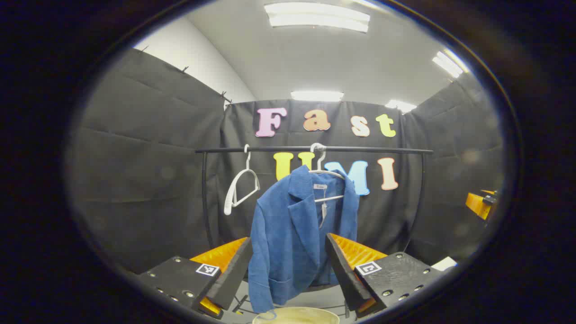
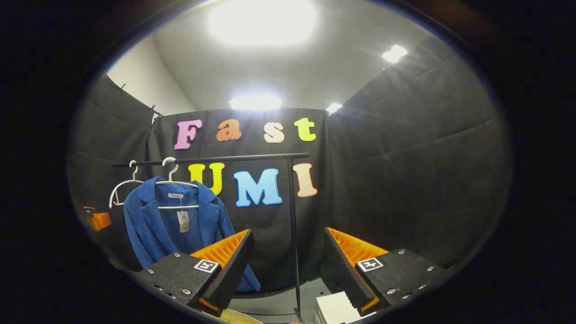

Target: Grasp the clothes on the hanger with both hands and then place them into the laundry hamper below.

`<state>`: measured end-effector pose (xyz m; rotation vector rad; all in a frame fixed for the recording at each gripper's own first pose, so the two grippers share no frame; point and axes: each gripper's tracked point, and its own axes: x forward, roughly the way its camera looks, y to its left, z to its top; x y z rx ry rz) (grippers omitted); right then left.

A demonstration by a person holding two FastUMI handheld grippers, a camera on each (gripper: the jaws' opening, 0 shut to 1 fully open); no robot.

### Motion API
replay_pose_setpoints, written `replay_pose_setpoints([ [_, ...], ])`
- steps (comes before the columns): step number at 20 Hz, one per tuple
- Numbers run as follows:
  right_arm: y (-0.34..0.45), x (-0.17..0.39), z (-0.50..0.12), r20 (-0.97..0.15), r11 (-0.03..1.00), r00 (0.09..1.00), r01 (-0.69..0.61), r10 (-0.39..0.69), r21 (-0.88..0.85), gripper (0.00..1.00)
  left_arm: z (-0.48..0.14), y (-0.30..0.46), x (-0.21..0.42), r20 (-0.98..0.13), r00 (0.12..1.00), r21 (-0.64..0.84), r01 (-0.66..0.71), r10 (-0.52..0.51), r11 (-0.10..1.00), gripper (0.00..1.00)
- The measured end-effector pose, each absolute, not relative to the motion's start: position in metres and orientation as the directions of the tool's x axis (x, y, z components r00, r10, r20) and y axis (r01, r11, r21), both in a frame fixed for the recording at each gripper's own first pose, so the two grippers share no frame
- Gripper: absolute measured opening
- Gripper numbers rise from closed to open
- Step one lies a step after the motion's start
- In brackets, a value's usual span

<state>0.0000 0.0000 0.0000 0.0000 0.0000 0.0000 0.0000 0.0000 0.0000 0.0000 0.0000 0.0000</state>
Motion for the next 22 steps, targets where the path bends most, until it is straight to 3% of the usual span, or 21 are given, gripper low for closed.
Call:
replay_pose_setpoints([
  [15,0.019,0.006,-0.018,-0.050,0.997,0.998,-0.042,0.039,-0.061,0.96,-0.026,-0.013,-0.013,0.018,0.999,0.006,0.034,-0.034,0.999,0.93],
  [22,0.034,0.005,-0.021,-0.083,0.996,0.994,-0.081,0.078,-0.038,0.96,-0.049,-0.013,-0.010,-0.043,0.999,-0.081,0.020,-0.024,0.997,0.93],
])
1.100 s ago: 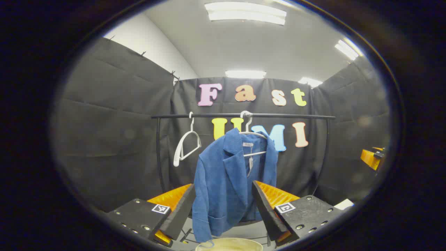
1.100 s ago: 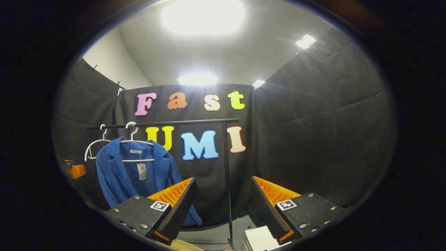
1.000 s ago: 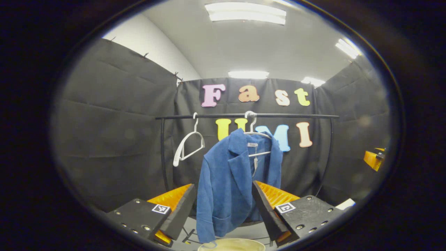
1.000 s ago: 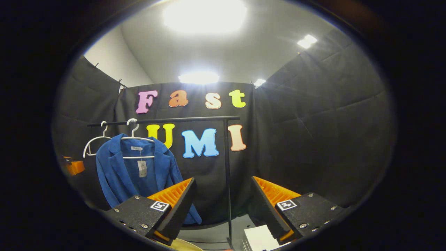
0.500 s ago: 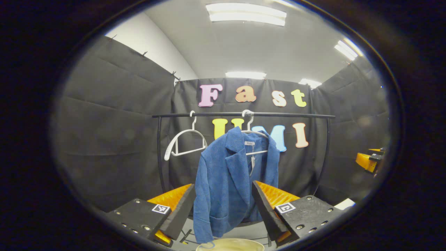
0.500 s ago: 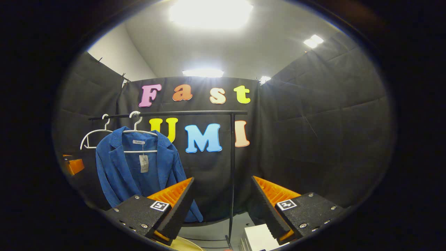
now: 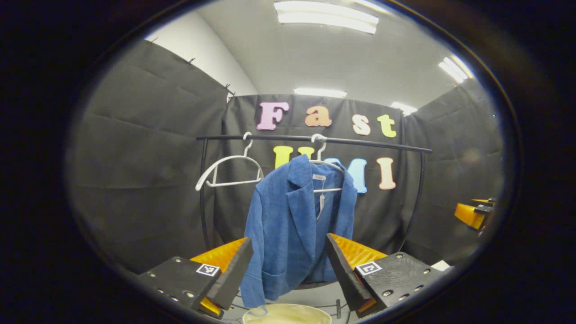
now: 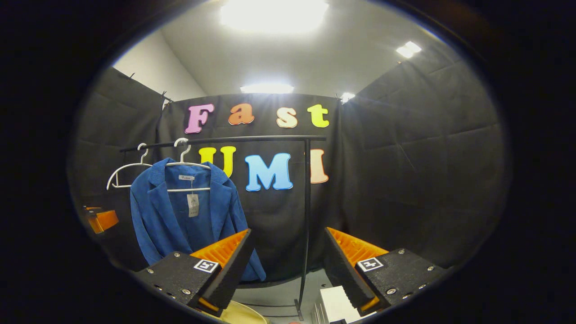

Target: Grasp the clothes on the hanger with both hands and then place them into the laundry hamper below.

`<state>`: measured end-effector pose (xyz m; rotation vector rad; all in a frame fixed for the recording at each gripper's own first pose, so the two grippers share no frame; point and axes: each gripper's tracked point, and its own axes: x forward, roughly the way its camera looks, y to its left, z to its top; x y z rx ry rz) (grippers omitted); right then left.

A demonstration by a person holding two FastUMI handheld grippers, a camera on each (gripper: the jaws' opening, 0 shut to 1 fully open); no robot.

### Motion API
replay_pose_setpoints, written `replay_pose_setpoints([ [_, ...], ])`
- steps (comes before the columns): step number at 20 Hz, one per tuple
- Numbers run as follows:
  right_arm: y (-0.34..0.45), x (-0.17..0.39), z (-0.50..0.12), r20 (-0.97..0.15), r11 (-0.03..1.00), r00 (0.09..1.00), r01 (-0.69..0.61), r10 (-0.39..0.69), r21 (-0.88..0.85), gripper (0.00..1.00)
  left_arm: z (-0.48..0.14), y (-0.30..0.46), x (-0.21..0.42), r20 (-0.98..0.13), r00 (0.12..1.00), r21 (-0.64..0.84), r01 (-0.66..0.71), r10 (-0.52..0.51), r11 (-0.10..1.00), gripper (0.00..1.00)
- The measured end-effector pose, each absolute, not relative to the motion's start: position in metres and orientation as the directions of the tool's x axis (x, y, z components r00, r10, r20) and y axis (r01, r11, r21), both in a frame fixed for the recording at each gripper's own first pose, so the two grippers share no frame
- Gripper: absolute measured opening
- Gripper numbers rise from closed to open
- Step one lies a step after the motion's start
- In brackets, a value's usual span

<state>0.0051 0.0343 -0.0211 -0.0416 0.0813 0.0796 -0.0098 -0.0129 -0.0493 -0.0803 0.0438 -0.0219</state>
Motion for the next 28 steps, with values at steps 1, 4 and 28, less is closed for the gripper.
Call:
replay_pose_setpoints([
  [1,0.039,0.008,-0.021,-0.081,0.995,0.993,-0.093,0.089,-0.046,0.96,-0.052,-0.011,-0.010,-0.058,0.998,-0.090,0.016,-0.021,0.996,0.93],
  [4,0.060,0.017,-0.015,-0.085,0.989,0.987,-0.140,0.135,-0.055,0.96,-0.045,-0.004,-0.009,-0.075,0.997,-0.144,-0.013,0.002,0.990,0.93],
  [28,0.206,0.185,-0.040,-0.224,0.906,0.879,-0.392,0.421,0.161,0.96,-0.014,-0.033,0.140,-0.176,0.982,-0.158,-0.094,0.066,0.983,0.93],
])
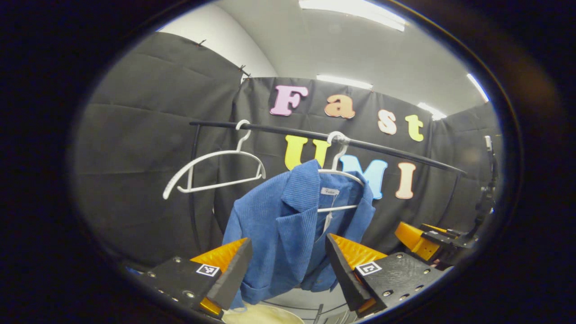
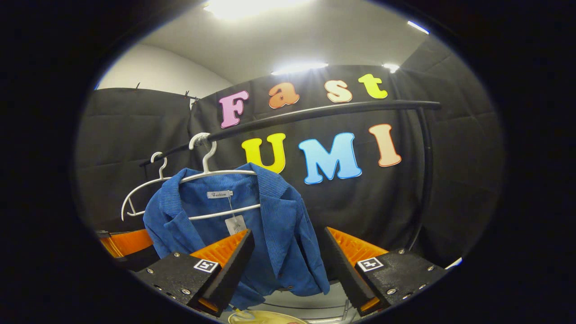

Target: Grasp the clothes on the hanger with both hands and then place them into the laundry hamper below.

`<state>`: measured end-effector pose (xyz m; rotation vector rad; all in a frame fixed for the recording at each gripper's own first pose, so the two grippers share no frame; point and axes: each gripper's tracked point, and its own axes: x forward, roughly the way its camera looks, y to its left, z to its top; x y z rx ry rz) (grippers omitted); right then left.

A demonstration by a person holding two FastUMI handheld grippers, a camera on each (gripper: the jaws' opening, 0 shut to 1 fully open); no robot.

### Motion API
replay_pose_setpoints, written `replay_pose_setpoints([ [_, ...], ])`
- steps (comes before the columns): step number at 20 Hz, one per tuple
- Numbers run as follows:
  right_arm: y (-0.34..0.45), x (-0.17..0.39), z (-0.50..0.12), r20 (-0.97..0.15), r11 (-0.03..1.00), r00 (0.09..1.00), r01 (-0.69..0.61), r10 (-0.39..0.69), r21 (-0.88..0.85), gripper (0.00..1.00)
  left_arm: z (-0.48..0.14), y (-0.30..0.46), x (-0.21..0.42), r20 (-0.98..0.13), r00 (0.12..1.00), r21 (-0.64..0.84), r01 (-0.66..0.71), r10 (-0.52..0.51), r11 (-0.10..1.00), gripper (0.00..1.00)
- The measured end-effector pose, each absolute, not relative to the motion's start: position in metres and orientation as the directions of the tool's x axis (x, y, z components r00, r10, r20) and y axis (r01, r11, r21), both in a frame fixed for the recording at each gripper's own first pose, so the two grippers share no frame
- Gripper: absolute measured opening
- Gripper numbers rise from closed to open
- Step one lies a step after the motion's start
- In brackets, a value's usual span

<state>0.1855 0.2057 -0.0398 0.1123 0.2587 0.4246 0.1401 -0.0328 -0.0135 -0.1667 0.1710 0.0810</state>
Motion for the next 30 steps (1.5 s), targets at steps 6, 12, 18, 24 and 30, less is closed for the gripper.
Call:
replay_pose_setpoints([
  [6,0.234,0.237,-0.086,-0.314,0.870,0.813,-0.439,0.491,0.224,0.97,-0.033,-0.044,0.198,-0.248,0.959,-0.169,-0.185,0.140,0.968,0.93],
  [12,0.262,0.260,-0.118,-0.357,0.829,0.749,-0.477,0.558,0.294,0.95,-0.053,-0.042,0.236,-0.293,0.932,-0.145,-0.264,0.213,0.954,0.93],
  [18,0.282,0.279,-0.126,-0.342,0.813,0.740,-0.498,0.580,0.302,0.95,-0.075,-0.038,0.249,-0.299,0.910,-0.128,-0.336,0.286,0.933,0.93],
  [24,0.300,0.292,-0.119,-0.309,0.792,0.730,-0.546,0.609,0.271,0.90,-0.076,-0.027,0.257,-0.272,0.903,-0.114,-0.374,0.334,0.920,0.72],
  [30,0.296,0.290,-0.115,-0.290,0.756,0.701,-0.566,0.652,0.329,0.16,-0.078,-0.031,0.244,-0.243,0.922,-0.151,-0.343,0.302,0.927,0.14],
])
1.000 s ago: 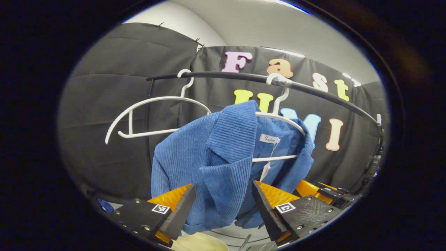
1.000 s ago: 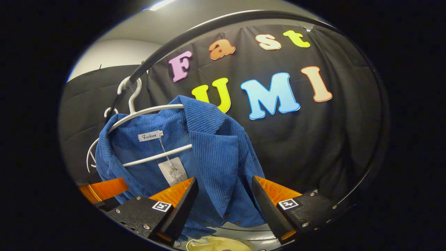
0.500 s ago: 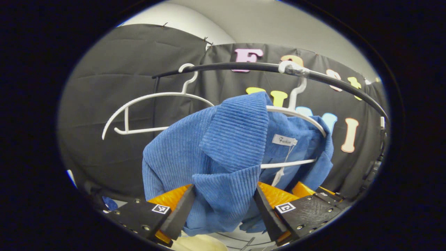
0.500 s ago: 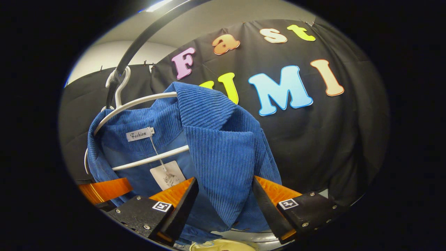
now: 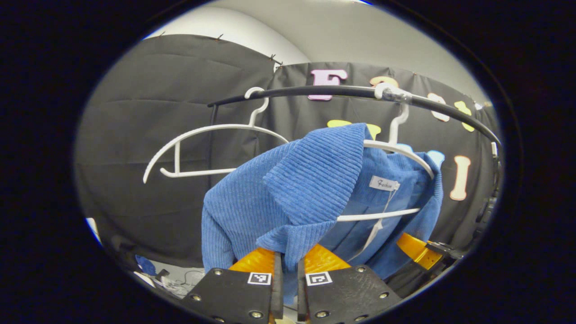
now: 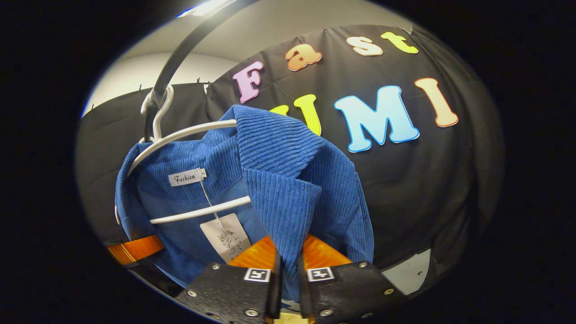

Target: Grasp the clothes on the hanger with both hands and then place them into the laundry hamper below.

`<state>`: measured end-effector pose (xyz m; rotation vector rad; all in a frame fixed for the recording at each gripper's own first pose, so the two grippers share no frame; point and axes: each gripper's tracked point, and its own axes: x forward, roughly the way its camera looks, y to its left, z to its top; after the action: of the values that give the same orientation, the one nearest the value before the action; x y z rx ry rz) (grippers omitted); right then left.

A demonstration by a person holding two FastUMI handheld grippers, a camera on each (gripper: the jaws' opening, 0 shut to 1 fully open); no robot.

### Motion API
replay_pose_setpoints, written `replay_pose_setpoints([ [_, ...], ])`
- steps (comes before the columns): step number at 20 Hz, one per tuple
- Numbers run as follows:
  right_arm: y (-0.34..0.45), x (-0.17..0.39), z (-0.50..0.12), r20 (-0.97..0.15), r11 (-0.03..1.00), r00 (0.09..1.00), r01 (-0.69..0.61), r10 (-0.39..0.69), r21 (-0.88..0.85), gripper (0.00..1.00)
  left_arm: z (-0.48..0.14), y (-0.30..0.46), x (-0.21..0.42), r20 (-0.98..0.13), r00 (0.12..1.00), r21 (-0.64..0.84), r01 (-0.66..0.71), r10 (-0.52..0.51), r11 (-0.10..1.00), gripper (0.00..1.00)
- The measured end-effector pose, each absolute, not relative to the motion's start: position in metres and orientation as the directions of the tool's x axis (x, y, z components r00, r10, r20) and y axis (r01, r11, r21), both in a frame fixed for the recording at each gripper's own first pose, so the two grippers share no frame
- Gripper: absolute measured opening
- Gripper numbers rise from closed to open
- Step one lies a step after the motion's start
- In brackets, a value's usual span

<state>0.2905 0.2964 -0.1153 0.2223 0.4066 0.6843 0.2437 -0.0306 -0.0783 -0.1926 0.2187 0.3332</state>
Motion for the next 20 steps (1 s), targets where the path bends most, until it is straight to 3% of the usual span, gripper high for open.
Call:
replay_pose_setpoints([
  [1,0.296,0.291,-0.114,-0.287,0.748,0.695,-0.570,0.660,0.339,0.06,-0.079,-0.032,0.246,-0.244,0.932,-0.174,-0.314,0.268,0.933,0.12],
  [3,0.296,0.286,-0.114,-0.283,0.735,0.682,-0.584,0.675,0.346,0.00,-0.081,-0.028,0.240,-0.239,0.936,-0.182,-0.304,0.258,0.935,0.10],
  [6,0.291,0.292,-0.111,-0.281,0.747,0.694,-0.585,0.663,0.317,0.00,-0.075,-0.030,0.233,-0.234,0.949,-0.218,-0.262,0.210,0.940,0.01],
  [14,0.280,0.287,-0.099,-0.269,0.773,0.727,-0.563,0.631,0.293,0.00,-0.053,-0.037,0.213,-0.181,0.970,-0.243,-0.203,0.161,0.948,0.01],
  [20,0.262,0.299,-0.069,-0.196,0.806,0.789,-0.526,0.582,0.271,0.00,-0.017,-0.030,0.194,-0.102,0.981,-0.233,-0.186,0.167,0.954,0.01],
])
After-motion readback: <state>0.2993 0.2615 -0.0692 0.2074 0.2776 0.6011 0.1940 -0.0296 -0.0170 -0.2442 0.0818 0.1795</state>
